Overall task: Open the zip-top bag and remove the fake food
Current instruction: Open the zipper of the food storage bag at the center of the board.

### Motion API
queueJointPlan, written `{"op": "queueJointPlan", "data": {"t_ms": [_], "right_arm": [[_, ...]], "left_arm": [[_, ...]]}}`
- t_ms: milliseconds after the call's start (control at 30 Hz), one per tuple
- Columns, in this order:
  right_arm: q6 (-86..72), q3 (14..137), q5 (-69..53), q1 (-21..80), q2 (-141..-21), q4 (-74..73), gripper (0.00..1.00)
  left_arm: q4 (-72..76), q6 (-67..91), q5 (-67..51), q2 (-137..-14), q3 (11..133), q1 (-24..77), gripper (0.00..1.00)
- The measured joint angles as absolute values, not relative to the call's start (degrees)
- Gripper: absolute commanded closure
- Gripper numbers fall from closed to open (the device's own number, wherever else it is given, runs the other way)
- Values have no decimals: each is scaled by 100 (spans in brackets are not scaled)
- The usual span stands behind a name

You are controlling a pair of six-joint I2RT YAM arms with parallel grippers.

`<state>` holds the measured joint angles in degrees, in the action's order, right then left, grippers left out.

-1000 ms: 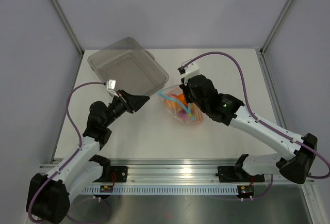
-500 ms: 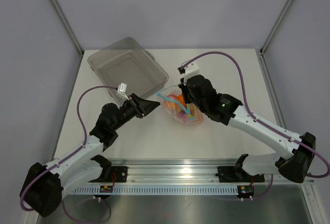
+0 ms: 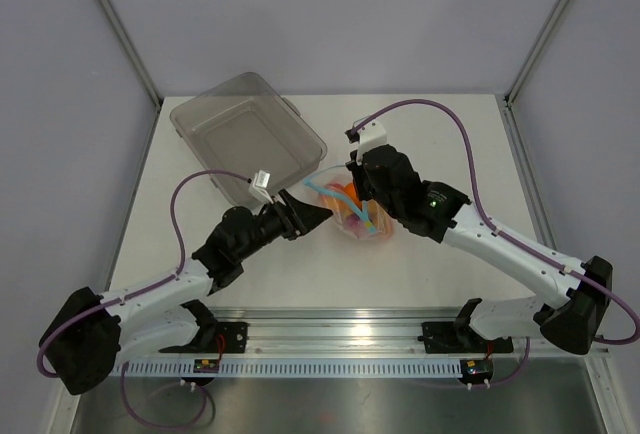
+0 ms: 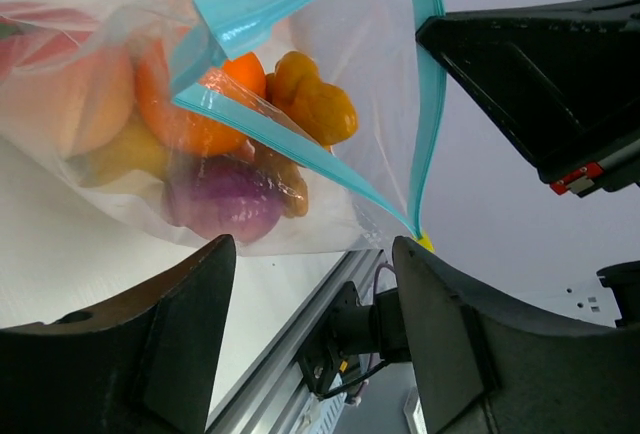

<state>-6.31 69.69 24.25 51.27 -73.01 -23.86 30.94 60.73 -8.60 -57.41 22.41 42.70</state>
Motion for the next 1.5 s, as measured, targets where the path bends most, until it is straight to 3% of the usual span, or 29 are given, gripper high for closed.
{"op": "queueJointPlan", "data": {"t_ms": [267,333,433,833,1100,1500], "right_arm": [[-639,6917,2316,5127,-7242,-2357,100],[-648,6914,2292,5127,-7234,-2346,100],[-650,6901,2283,5127,-7218,-2333,100],[-648,6796,2128,5127,-7164,-2206,100],[-648,6779,2036,5127,-7164,-2165,100],[-648,6720,1981,5127,-7161,-2062,100]], "left_arm": [[2506,6709,-34,-5774,2469,4469,29],[2335,6967,172,-5846,2587,4517,25],[2281,7244,384,-6058,2696,4626,8],[2115,7983,1253,-6670,2985,5199,23],[2097,8582,1643,-7019,3105,5468,39],[2143,8967,2071,-7424,3433,5669,44]]}}
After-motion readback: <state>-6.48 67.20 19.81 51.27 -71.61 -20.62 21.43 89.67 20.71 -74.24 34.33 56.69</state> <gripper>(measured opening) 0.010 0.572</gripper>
